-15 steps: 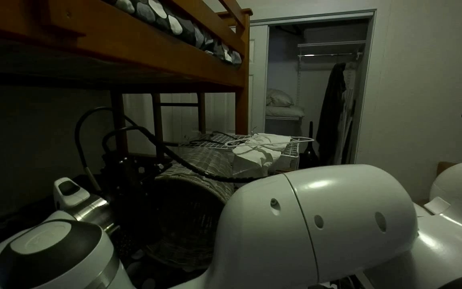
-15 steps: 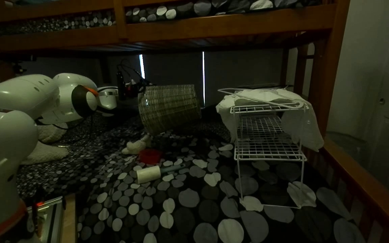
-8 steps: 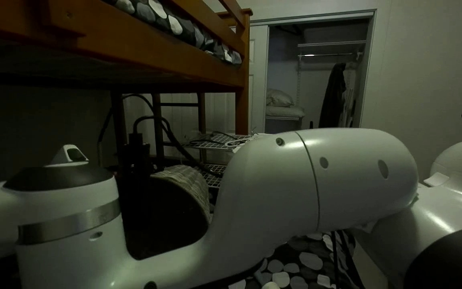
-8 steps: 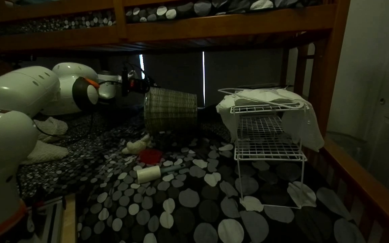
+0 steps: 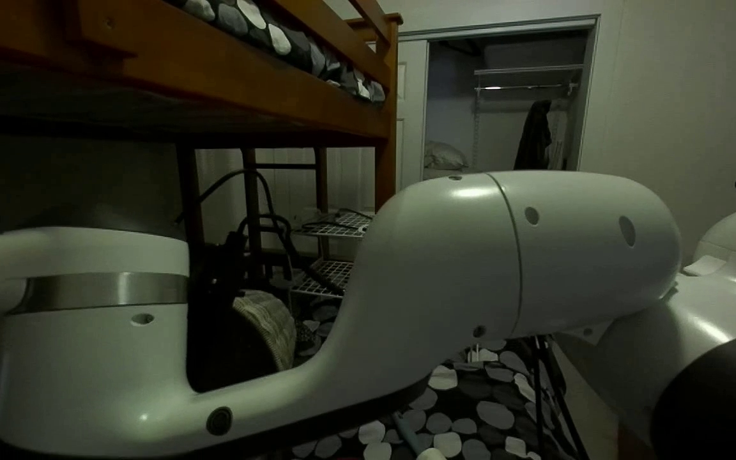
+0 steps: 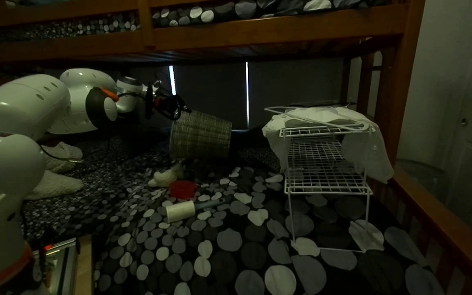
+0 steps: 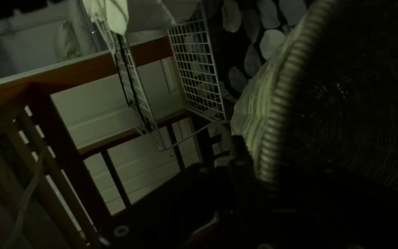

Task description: Pick up the basket and pour all its contents onto the bed, put the basket back on the bed

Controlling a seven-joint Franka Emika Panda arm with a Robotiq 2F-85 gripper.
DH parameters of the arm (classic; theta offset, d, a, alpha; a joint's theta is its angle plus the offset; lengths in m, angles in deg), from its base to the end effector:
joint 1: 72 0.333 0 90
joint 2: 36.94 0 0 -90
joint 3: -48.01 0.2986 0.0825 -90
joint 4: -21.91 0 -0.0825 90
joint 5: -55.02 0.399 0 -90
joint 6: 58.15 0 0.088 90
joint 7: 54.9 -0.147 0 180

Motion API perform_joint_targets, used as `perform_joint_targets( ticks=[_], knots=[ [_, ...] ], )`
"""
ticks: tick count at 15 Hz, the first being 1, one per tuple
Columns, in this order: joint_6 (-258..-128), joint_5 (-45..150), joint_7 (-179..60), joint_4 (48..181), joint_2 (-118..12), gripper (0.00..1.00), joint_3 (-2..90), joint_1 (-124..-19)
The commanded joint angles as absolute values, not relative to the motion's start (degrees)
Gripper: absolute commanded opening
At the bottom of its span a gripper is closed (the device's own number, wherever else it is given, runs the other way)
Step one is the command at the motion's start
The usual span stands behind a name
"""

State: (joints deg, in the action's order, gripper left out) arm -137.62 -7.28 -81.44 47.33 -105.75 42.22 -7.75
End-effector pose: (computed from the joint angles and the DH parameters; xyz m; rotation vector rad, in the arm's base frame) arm 0.4826 0.6116 0.3527 1.9445 0.5372 0.7624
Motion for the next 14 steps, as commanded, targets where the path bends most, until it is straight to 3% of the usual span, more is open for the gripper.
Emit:
perform_joint_targets(
  ticks=[1,2,3,4,14],
  knots=[
    [-137.3,-3.5,-83.5,47.5,-105.5,0.03,40.1,-7.2],
    [-137.1,-2.5,-83.9,47.5,-105.5,0.11,39.9,-7.2],
    [-137.2,-2.3,-83.7,47.6,-105.6,0.11,39.8,-7.2],
    [-137.2,-2.2,-83.7,47.7,-105.7,0.03,39.7,-7.2],
    [-139.3,16.6,-97.4,45.9,-96.6,0.03,41.5,-11.4]
  ],
)
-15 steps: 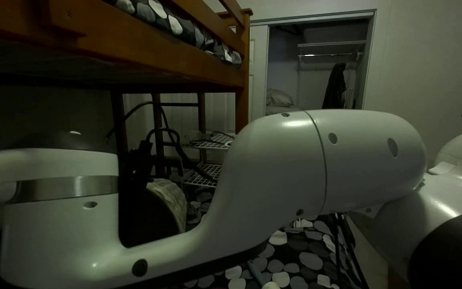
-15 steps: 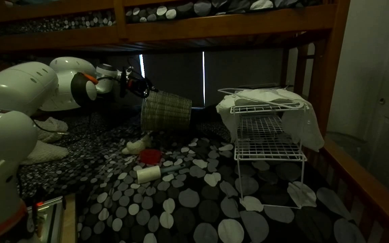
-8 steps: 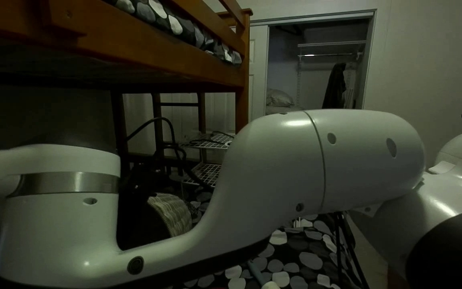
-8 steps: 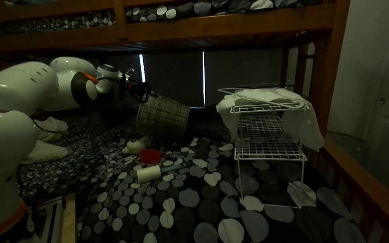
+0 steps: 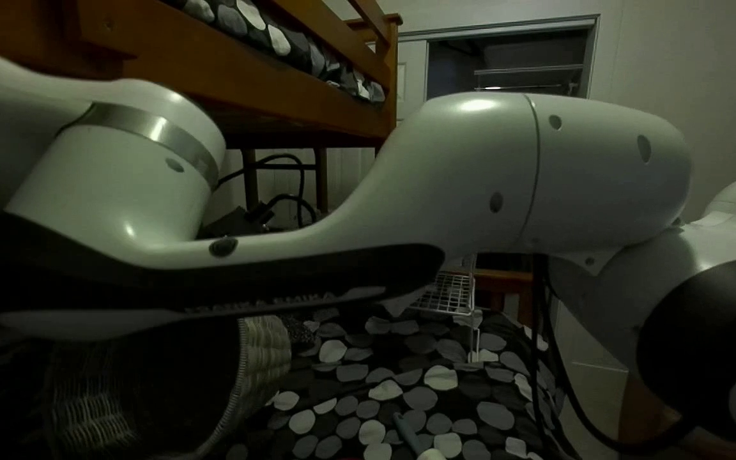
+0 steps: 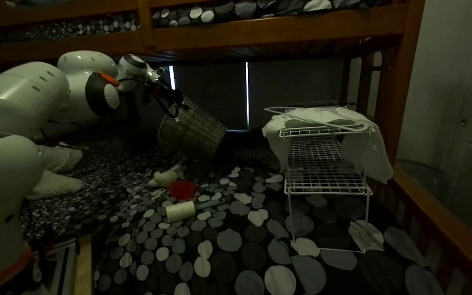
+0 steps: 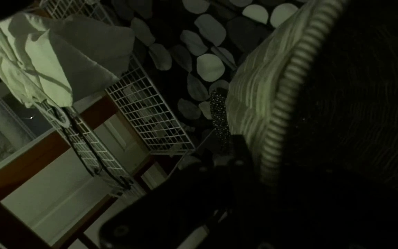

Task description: Pick up the basket and pour all its contents onto the bed, put the basket back on the bed

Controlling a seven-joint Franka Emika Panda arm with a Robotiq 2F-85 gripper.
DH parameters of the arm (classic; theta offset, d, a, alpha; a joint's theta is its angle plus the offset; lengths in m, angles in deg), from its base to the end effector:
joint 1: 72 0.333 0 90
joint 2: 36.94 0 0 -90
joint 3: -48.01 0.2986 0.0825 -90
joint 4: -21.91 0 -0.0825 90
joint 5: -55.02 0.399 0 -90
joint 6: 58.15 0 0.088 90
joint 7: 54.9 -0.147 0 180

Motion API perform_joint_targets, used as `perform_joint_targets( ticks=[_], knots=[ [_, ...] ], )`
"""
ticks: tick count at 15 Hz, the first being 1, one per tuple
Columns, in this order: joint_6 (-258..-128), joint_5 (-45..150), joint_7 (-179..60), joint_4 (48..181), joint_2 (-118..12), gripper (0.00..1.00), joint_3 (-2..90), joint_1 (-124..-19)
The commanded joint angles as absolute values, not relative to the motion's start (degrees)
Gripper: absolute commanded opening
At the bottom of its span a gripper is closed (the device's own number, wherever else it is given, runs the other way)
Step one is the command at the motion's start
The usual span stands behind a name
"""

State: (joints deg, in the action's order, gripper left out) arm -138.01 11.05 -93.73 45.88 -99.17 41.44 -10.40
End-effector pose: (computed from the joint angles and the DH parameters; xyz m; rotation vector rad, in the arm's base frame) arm 0.4872 0.5968 0.4099 2.3773 0.2831 0.7455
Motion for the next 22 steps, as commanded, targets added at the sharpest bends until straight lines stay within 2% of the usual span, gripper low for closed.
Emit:
perform_joint_targets(
  ticks=[1,5,9,15,16,17,18,22],
  knots=[
    [-140.0,19.3,-97.5,45.8,-96.3,0.03,41.9,-12.2],
    [-142.5,28.4,-96.8,46.4,-97.6,0.03,42.2,-13.7],
    [-147.8,27.3,-90.1,46.7,-100.0,0.03,38.1,-12.8],
    [-147.3,32.4,-90.8,46.8,-102.9,0.03,38.8,-15.8],
    [-147.8,33.5,-91.4,46.8,-102.8,0.36,39.3,-16.6],
    [-147.5,33.8,-90.7,46.7,-102.8,0.37,39.2,-17.0],
    [-146.6,34.3,-89.7,46.7,-102.8,0.42,39.1,-17.4],
    [-137.2,33.1,-84.4,48.5,-101.8,0.73,37.7,-17.4]
  ],
)
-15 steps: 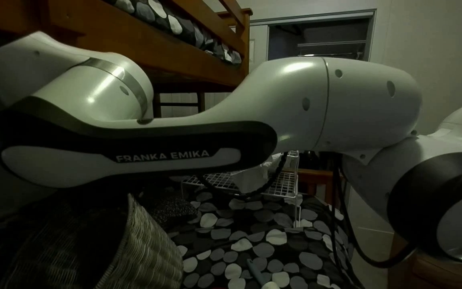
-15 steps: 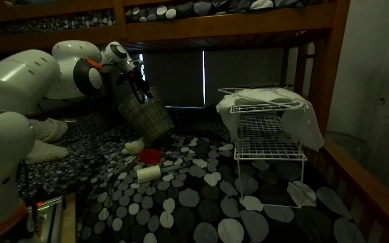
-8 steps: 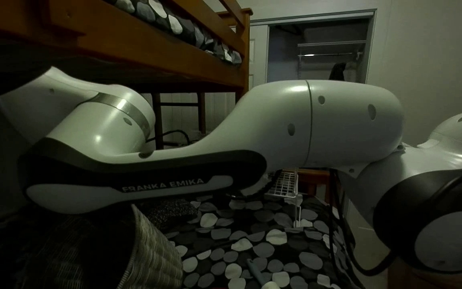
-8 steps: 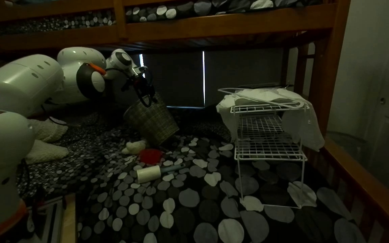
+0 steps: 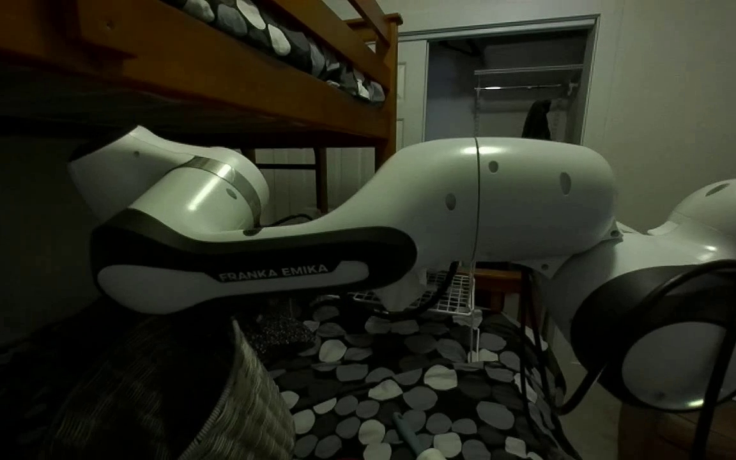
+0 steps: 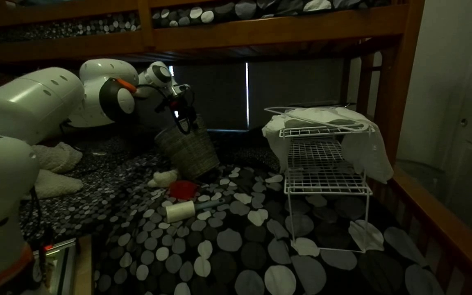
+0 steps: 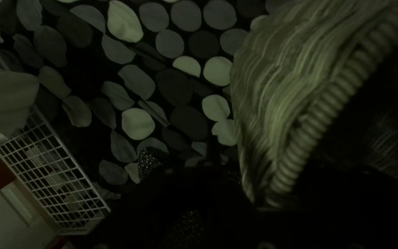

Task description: Pick up the basket and pour all its contents onto the bed, put the basket back on the bed

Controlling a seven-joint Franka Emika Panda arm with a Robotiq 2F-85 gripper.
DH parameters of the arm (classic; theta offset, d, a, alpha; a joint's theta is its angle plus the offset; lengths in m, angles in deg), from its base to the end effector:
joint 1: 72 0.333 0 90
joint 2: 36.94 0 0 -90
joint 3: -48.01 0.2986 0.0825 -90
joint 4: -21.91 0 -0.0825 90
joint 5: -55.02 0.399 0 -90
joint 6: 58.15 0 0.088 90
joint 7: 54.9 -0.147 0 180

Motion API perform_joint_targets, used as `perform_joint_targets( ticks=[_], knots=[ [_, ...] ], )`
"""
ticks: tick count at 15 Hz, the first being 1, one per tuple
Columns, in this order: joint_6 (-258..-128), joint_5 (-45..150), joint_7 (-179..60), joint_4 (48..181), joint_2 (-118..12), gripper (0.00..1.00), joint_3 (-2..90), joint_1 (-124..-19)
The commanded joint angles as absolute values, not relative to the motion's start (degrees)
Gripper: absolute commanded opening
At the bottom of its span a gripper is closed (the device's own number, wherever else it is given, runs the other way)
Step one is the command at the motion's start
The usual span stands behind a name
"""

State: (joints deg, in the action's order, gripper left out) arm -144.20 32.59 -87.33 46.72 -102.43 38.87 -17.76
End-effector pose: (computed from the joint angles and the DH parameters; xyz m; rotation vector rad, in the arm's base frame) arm 0.5438 0.5655 0.3330 2.6353 0.3917 0.4153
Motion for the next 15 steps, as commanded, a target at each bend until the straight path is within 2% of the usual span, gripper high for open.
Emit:
perform_joint_targets(
  ticks=[1,2,4,14,15],
  knots=[
    [-134.4,32.2,-84.0,48.5,-102.1,0.80,36.8,-17.0],
    [-132.1,31.0,-83.0,48.5,-102.7,0.88,35.9,-16.2],
    [-126.4,29.2,-83.2,49.0,-102.9,0.99,34.3,-14.7],
    [-103.0,13.1,-73.3,48.4,-105.8,1.00,27.1,-10.2],
    [-105.7,14.0,-74.2,57.3,-101.9,1.00,24.1,-8.7]
  ],
)
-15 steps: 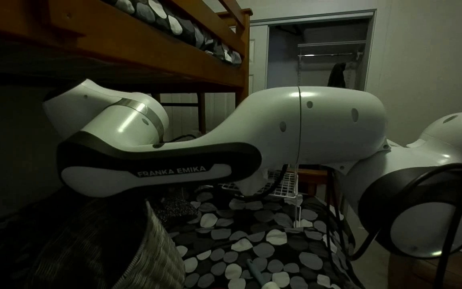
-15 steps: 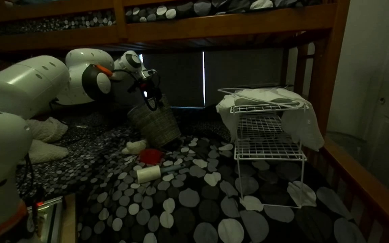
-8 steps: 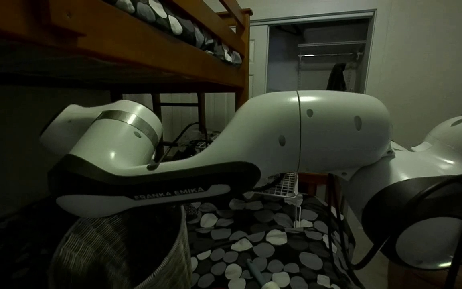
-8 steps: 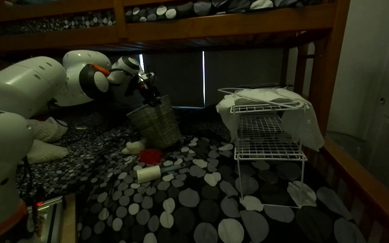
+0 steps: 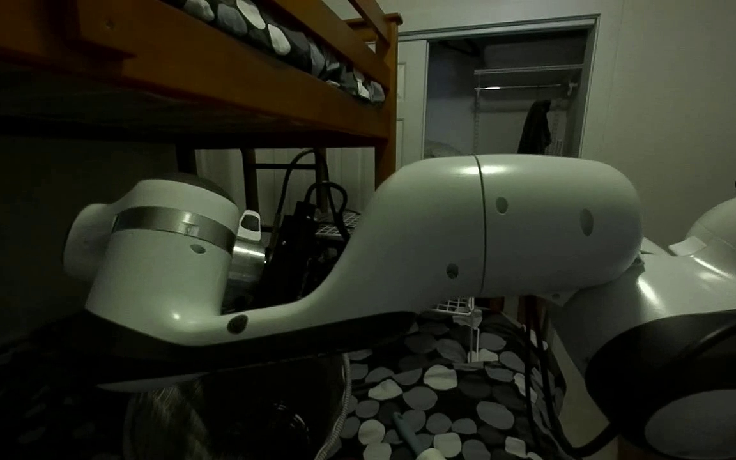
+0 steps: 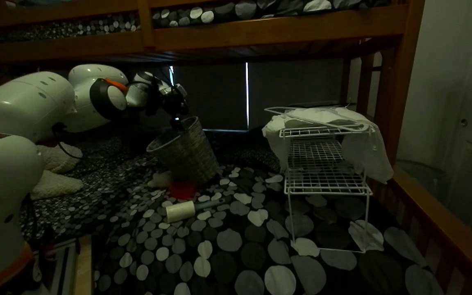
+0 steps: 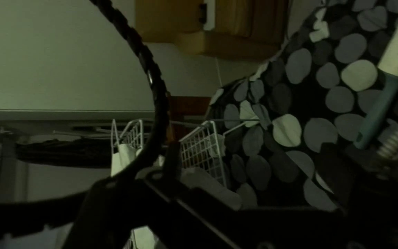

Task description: Pick up the basket and pour all its contents onto the bed, put the basket back on the bed

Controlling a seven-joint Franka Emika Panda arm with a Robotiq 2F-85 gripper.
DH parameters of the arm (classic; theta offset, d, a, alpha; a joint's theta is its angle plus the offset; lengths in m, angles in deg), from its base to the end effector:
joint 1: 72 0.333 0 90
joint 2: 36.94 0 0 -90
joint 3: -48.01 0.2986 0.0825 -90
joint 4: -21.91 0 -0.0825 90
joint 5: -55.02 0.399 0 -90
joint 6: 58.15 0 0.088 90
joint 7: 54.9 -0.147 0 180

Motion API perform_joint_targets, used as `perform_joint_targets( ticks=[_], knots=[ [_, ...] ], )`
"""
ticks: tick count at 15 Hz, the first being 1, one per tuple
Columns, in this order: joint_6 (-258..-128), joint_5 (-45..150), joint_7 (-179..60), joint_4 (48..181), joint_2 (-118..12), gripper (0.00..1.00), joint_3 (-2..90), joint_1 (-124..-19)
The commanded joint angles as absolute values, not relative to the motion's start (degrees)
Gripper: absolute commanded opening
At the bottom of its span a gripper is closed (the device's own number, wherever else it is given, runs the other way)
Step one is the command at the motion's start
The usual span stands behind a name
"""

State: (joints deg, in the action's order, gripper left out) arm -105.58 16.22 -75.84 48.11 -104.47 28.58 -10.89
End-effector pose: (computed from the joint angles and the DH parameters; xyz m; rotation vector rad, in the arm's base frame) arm 0.4835 0.4736 0.3464 1.9497 0.1539 -0.0053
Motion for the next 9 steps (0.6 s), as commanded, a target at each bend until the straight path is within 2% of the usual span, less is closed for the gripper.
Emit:
perform_joint_targets(
  ticks=[1,9],
  knots=[
    [-105.2,12.9,-73.3,58.3,-102.1,1.00,22.9,-8.6],
    [-105.2,4.8,-68.3,74.0,-103.4,1.00,13.9,-6.3]
  ],
)
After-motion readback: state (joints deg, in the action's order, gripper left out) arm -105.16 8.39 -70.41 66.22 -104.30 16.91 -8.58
